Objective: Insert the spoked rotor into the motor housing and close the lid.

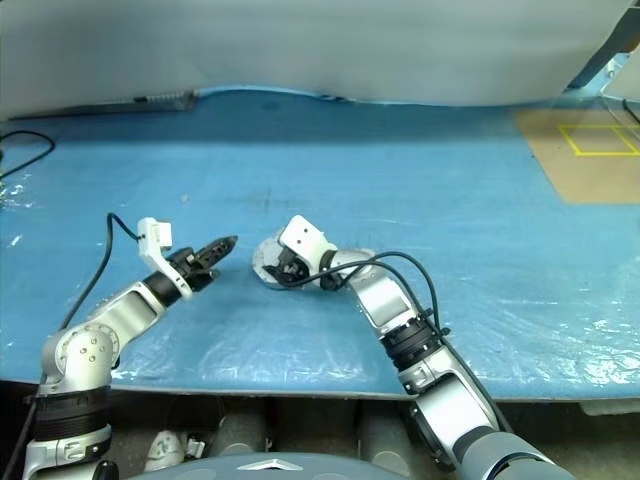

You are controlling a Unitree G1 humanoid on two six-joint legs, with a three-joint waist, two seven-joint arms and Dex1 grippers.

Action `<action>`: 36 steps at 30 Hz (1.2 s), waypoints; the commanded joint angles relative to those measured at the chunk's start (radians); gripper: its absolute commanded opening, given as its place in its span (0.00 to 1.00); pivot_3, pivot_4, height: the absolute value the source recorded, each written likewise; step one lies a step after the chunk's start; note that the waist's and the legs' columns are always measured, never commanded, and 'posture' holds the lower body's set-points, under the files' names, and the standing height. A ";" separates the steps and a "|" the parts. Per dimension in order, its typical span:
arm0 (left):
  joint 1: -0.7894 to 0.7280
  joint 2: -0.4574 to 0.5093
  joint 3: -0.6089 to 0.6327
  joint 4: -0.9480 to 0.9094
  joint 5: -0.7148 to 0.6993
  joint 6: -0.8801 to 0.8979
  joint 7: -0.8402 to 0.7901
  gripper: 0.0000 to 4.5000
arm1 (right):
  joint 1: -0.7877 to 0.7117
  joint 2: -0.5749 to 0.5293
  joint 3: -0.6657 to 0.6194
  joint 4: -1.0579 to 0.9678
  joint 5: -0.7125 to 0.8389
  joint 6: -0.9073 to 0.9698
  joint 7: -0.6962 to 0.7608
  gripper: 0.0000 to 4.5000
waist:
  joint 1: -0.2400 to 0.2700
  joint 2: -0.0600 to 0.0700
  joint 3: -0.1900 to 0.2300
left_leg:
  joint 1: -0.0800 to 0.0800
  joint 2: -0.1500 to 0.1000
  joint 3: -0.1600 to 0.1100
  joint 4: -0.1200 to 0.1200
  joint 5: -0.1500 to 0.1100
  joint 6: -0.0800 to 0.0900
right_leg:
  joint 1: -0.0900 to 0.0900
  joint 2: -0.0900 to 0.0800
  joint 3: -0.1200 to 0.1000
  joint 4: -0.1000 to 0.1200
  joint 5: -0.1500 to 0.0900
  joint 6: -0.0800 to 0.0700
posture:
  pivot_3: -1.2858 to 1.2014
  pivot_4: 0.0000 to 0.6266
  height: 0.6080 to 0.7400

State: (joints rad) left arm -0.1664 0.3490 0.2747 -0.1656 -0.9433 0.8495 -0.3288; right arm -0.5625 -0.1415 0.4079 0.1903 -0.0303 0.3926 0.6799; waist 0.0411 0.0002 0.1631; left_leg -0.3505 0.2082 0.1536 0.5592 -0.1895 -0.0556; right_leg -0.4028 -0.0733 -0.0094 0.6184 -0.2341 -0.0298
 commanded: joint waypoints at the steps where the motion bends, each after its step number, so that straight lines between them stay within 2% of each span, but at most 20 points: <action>1: -0.020 0.023 -0.020 0.064 0.031 0.010 -0.045 0.04 | 0.039 -0.025 0.021 0.081 -0.039 0.058 -0.016 0.65 | 0.001 0.000 0.000 | 0.000 0.000 0.000 0.000 0.000 0.000 | 0.000 0.000 0.000 0.000 -0.001 0.001 | 0.52 0.24 1.00; 3: -0.026 0.023 -0.037 0.098 0.055 0.003 -0.073 0.04 | 0.038 -0.025 0.020 0.082 -0.039 0.058 -0.017 0.65 | 0.002 0.000 0.000 | 0.000 0.000 0.000 -0.001 0.000 0.000 | 0.000 0.000 0.000 0.000 -0.003 0.006 | 0.52 0.24 1.00; 8: -0.027 0.007 -0.069 0.114 0.086 -0.018 -0.128 0.04 | 0.039 -0.028 0.018 0.079 -0.040 0.060 -0.017 0.65 | 0.002 0.000 0.000 | 0.000 0.000 0.000 -0.002 -0.002 0.003 | 0.000 0.000 0.000 -0.001 -0.003 0.006 | 0.52 0.24 1.00; 16: -0.039 -0.039 -0.043 0.089 0.146 -0.141 -0.133 0.04 | 0.042 -0.032 0.019 0.073 -0.041 0.062 -0.014 0.65 | 0.002 0.000 0.000 | 0.000 0.000 0.000 -0.004 -0.002 0.003 | 0.000 0.000 0.000 -0.003 -0.003 0.006 | 0.52 0.24 1.00; 22: -0.026 -0.027 -0.050 0.066 0.121 -0.108 -0.165 0.04 | 0.041 -0.028 0.025 0.073 -0.041 0.062 -0.013 0.65 | 0.001 0.000 0.000 | 0.000 -0.001 0.000 -0.011 -0.001 0.002 | 0.000 0.000 -0.001 -0.008 -0.003 0.005 | 0.52 0.24 1.00; 24: -0.021 -0.023 -0.056 0.063 0.117 -0.087 -0.172 0.04 | 0.040 -0.027 0.025 0.074 -0.041 0.061 -0.014 0.65 | 0.001 0.000 0.000 | 0.000 -0.001 0.000 -0.013 0.000 0.000 | 0.000 0.000 -0.001 -0.010 0.000 0.001 | 0.52 0.24 1.00; 36: -0.023 -0.024 -0.114 0.065 0.155 -0.027 -0.167 0.04 | 0.050 -0.028 0.027 0.065 -0.041 0.066 -0.017 0.65 | 0.001 0.000 0.000 | 0.001 -0.001 0.000 -0.014 0.000 -0.001 | 0.001 0.000 -0.001 -0.012 0.000 0.000 | 0.52 0.24 1.00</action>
State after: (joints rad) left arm -0.1856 0.3199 0.1818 -0.0816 -0.8005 0.8085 -0.4980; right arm -0.5589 -0.1434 0.4082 0.1803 -0.0305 0.3934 0.6814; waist 0.0422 0.0002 0.1630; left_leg -0.3499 0.2071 0.1538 0.5456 -0.1891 -0.0561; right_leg -0.4019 -0.0735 -0.0104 0.6066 -0.2340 -0.0299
